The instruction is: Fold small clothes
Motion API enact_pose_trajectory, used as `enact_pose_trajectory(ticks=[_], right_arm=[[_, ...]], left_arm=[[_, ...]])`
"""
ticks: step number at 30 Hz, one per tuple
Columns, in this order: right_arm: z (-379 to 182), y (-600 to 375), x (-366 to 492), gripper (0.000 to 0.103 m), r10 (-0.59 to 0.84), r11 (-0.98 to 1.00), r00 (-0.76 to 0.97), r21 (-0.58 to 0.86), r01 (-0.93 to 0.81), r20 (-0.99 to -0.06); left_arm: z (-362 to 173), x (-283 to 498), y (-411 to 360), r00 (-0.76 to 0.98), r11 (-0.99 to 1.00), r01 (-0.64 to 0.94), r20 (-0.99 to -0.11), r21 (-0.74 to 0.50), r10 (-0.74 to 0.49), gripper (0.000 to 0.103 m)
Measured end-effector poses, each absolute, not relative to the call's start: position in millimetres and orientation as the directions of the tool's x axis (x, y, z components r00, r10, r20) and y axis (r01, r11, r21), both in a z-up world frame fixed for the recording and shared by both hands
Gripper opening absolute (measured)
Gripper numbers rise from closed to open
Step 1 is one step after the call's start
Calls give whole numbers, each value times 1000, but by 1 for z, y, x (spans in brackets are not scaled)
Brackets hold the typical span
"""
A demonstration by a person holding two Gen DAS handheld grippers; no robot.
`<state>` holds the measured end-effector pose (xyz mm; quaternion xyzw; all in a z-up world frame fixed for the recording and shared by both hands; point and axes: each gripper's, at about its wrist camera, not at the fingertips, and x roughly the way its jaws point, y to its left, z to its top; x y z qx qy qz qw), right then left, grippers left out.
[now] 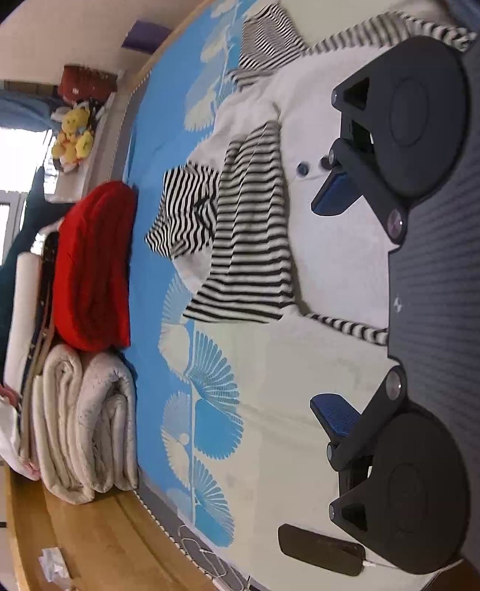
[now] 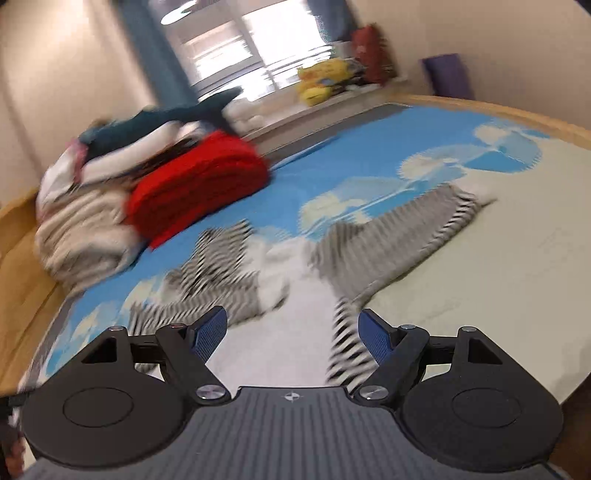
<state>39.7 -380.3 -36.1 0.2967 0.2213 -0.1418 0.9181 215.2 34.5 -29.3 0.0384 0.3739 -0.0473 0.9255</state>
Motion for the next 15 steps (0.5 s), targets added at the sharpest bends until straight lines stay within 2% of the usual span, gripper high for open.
enact_pose_trajectory(ticks=[2, 9, 15], right_arm=[[-42, -417, 52, 79, -195, 729, 847, 505, 463, -495], [-105, -560, 129, 79, -307, 466, 712, 553, 691, -631], [-163, -634, 201, 79, -312, 312, 596, 512, 800, -740]], left_arm=[[-40, 238, 36, 705, 996, 85, -708, 19, -46, 102], [-83, 321, 34, 661, 1000, -10, -750, 20, 22, 102], [-116, 360, 27, 659, 997, 5, -751, 71, 50, 103]])
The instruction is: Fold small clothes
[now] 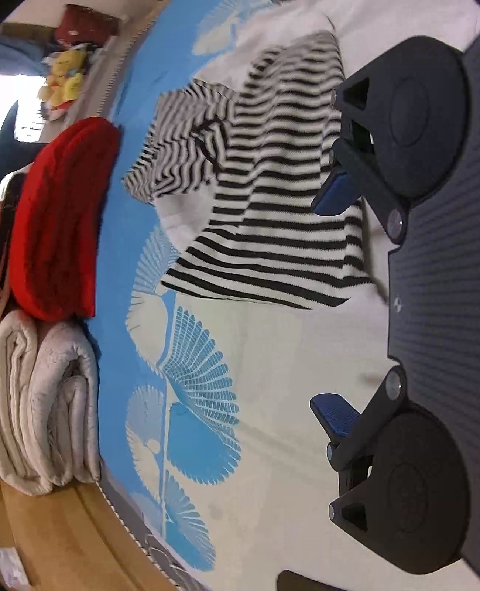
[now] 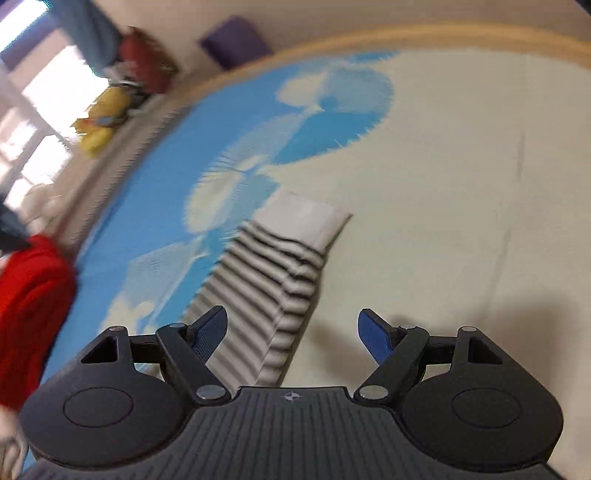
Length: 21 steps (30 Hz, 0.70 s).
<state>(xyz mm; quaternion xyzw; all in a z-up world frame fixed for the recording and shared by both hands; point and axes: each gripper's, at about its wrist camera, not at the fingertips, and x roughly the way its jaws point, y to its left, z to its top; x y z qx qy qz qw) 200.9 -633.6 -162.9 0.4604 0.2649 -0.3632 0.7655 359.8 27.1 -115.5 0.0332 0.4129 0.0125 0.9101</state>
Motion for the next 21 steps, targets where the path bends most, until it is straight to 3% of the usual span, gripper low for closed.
enact_pose_trajectory(ticks=[2, 4, 5, 6, 7, 8, 10, 15, 18, 21], right_arm=[[-182, -646, 219, 81, -293, 268, 568, 505, 821, -769], [-191, -651, 234, 89, -339, 288, 567, 491, 822, -751], [-190, -650, 243, 81, -384, 329, 565, 464, 822, -730], [-189, -649, 252, 68, -407, 357, 553, 431, 829, -727], [-187, -649, 262, 21, -407, 378, 543, 405, 832, -735], [-185, -647, 269, 4, -405, 379, 537, 399, 835, -740], [-164, -631, 281, 4, -441, 410, 575, 415, 812, -689], [-71, -511, 325, 4, -438, 761, 769, 262, 593, -466], [-25, -388, 332, 4, -267, 925, 915, 186, 332, -302], [-21, -275, 331, 8, -13, 980, 966, 190, 64, -260]], left_arm=[[-121, 362, 25, 660, 992, 25, -748, 121, 75, 103], [-126, 363, 24, 662, 986, 20, -741, 165, 111, 103], [-128, 363, 24, 661, 984, 17, -740, 178, 122, 103], [-130, 365, 25, 656, 983, 12, -743, 186, 132, 103], [-130, 366, 26, 652, 982, 7, -745, 187, 137, 103], [-131, 368, 27, 648, 982, -3, -747, 188, 145, 103], [-132, 372, 29, 632, 976, -37, -752, 216, 190, 103], [-124, 375, 44, 623, 977, -102, -754, 185, 208, 103], [-118, 374, 51, 628, 979, -131, -751, 159, 206, 103], [-112, 373, 59, 636, 976, -166, -741, 143, 216, 103]])
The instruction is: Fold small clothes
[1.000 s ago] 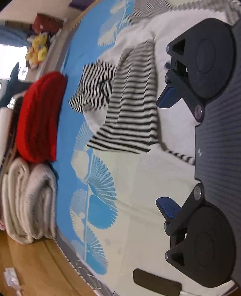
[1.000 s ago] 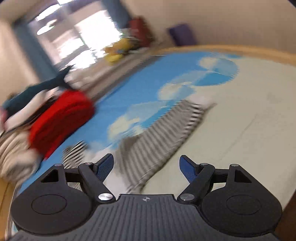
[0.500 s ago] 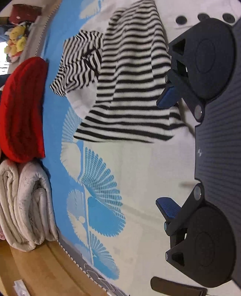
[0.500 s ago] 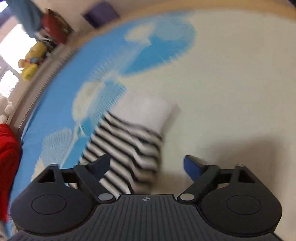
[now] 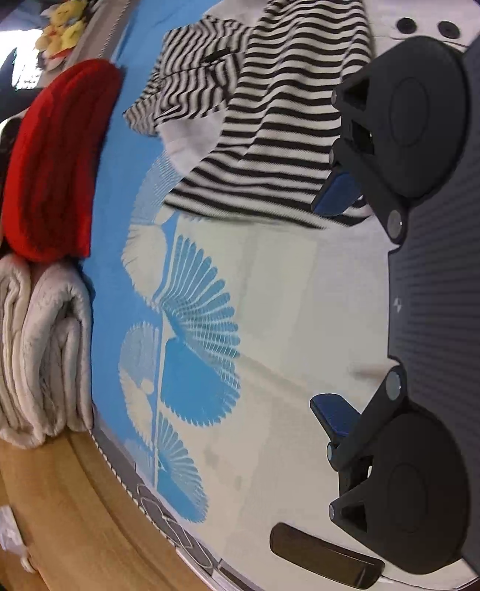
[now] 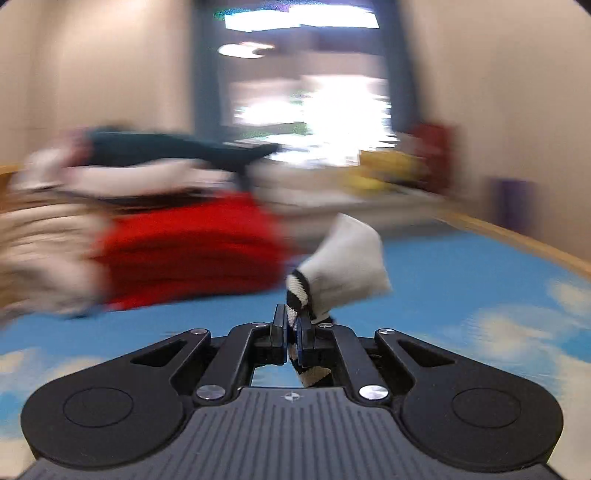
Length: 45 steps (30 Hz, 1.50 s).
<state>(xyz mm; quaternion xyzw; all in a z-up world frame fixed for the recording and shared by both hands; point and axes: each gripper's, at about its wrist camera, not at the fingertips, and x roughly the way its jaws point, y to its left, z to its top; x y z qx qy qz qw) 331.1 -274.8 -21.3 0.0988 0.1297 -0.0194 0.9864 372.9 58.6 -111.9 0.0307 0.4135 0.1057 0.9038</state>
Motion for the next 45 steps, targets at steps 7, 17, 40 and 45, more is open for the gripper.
enact_pose_trajectory(ticks=[7, 17, 40, 45], right_arm=[[-124, -132, 331, 57, 304, 952, 695, 175, -252, -651], [-97, -292, 215, 69, -59, 949, 812, 220, 226, -580], [-135, -296, 244, 69, -93, 950, 698, 148, 276, -710], [-137, -299, 245, 69, -83, 945, 691, 164, 284, -718]], left_arm=[[-104, 375, 77, 631, 965, -239, -738, 108, 239, 102], [-110, 365, 39, 659, 985, -113, -732, 128, 171, 103], [-109, 349, 17, 687, 985, -31, -712, 170, 145, 103], [-108, 348, 17, 684, 988, -30, -717, 152, 131, 103]])
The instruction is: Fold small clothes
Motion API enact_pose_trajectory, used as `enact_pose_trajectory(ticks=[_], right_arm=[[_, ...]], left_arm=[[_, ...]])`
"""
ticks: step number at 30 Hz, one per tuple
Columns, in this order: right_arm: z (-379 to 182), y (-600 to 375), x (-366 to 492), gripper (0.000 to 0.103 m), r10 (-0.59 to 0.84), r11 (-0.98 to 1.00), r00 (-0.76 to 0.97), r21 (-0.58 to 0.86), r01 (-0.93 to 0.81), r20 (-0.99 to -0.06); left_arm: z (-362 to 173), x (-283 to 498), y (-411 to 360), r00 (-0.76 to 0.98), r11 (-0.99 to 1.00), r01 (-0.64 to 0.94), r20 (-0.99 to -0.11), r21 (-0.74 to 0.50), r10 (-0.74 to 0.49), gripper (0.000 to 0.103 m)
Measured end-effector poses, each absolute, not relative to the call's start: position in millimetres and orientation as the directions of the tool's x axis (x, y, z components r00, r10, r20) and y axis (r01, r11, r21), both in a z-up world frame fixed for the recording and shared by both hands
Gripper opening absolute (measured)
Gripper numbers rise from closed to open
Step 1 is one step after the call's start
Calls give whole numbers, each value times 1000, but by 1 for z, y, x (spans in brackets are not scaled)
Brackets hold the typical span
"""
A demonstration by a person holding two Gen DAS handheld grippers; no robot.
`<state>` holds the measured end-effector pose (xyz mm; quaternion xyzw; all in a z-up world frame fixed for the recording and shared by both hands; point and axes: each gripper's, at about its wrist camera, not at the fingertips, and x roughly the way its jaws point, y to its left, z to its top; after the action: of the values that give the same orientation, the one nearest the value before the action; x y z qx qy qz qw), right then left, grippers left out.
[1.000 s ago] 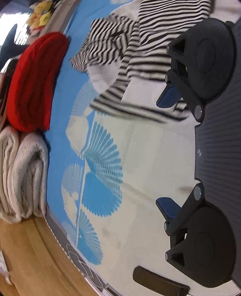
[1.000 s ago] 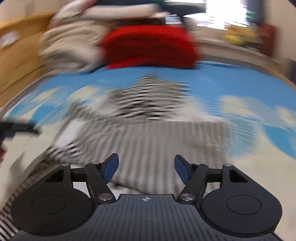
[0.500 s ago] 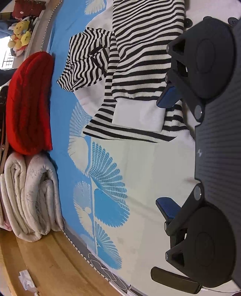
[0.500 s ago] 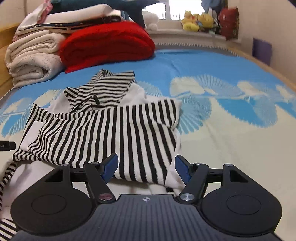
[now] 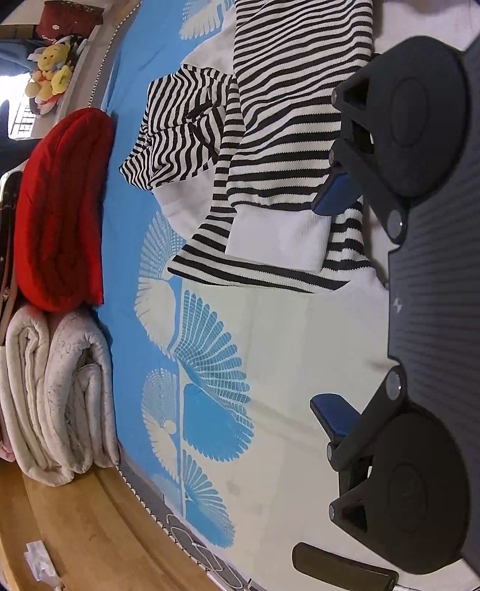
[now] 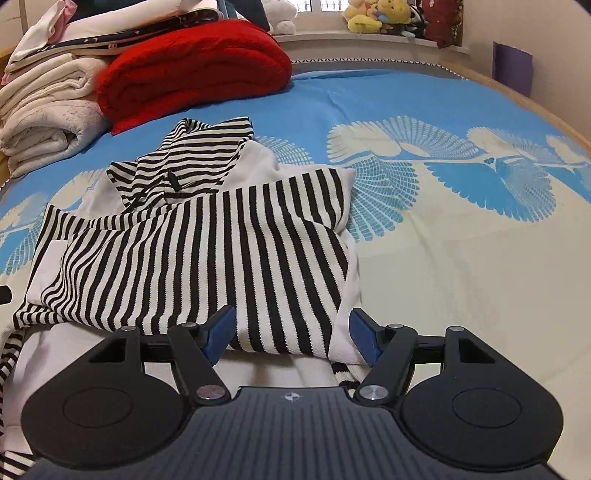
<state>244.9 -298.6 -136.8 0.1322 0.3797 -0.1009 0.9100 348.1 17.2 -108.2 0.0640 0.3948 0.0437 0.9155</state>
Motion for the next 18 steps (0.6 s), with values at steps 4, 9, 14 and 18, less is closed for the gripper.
enact_pose_trajectory(ticks=[4, 9, 14, 18], right_arm=[[-137, -300, 245, 69, -62, 942, 688, 186, 280, -723], [-136, -297, 243, 69, -56, 947, 695, 183, 264, -717], [-136, -295, 244, 69, -49, 950, 690, 180, 256, -722], [-136, -291, 244, 69, -42, 956, 688, 172, 239, -725]], left_arm=[[-109, 348, 16, 680, 989, -24, -723, 148, 124, 103], [-109, 348, 16, 649, 996, 19, -759, 85, 53, 103], [-112, 347, 11, 631, 996, 46, -775, 76, 30, 102], [-113, 345, 9, 623, 996, 62, -782, 68, 15, 102]])
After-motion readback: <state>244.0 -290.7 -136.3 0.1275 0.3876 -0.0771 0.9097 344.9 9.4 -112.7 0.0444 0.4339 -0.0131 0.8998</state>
